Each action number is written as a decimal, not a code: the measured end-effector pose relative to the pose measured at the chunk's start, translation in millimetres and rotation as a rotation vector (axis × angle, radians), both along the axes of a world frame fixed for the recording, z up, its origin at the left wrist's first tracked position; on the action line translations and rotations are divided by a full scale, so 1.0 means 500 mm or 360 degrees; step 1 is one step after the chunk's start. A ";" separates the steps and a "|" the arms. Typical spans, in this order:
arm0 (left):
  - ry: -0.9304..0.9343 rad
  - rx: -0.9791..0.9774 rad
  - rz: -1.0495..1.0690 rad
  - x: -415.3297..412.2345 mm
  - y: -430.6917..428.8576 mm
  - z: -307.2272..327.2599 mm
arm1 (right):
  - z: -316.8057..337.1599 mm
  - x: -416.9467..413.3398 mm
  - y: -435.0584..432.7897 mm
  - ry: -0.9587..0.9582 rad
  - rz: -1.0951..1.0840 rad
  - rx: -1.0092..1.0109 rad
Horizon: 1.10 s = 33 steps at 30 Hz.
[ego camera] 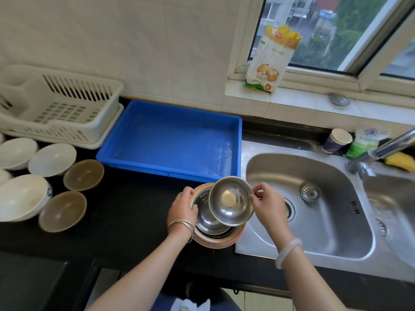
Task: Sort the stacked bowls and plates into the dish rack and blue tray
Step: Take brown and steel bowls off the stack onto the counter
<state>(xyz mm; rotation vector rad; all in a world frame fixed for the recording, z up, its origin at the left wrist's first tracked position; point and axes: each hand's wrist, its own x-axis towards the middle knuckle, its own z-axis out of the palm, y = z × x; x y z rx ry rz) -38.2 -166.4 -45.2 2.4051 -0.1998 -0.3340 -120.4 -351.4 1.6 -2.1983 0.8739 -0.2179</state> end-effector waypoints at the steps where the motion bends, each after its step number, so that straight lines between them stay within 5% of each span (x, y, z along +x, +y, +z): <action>1: -0.0004 -0.0006 -0.0002 0.001 0.001 -0.001 | 0.002 -0.001 -0.001 0.0001 -0.0005 -0.0003; 33: 0.0030 0.0053 -0.0019 0.009 -0.008 0.009 | 0.015 -0.019 -0.018 0.0037 -0.0023 0.0012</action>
